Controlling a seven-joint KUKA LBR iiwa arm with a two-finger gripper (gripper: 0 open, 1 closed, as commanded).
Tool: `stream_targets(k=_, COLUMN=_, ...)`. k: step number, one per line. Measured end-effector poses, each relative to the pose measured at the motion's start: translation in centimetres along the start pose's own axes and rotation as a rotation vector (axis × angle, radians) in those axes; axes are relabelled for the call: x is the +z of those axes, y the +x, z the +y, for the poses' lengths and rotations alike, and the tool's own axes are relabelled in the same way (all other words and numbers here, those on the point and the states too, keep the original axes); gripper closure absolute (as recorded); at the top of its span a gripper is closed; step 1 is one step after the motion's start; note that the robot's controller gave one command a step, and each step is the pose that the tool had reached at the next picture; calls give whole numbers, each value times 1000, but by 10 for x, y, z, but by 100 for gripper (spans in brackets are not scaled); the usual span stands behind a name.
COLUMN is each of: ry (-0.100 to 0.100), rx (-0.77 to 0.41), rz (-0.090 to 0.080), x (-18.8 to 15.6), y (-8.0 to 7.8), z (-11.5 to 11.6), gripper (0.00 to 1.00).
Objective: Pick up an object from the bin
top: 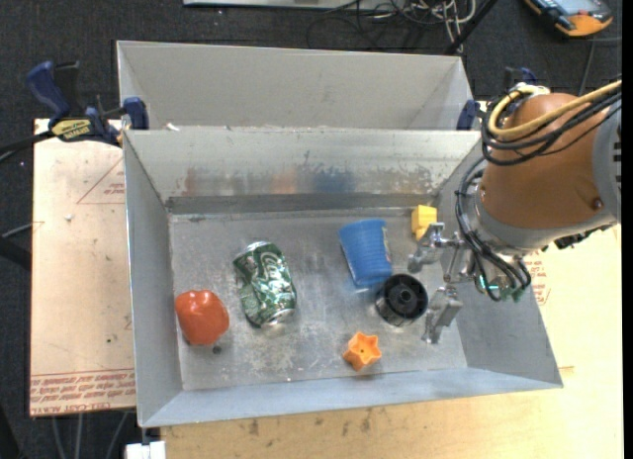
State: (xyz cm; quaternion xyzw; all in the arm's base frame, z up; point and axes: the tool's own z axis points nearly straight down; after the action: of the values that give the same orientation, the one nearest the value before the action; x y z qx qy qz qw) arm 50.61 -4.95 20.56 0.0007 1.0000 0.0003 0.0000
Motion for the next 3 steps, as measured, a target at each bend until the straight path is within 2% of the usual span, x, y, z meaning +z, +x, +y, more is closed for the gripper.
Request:
stream_targets(k=2, ry=1, rx=-4, rz=-5, x=3, y=-2, z=0, gripper=0)
stream_targets(k=3, ry=-1, rx=-82, rz=7, x=39, y=5, z=2, gripper=0)
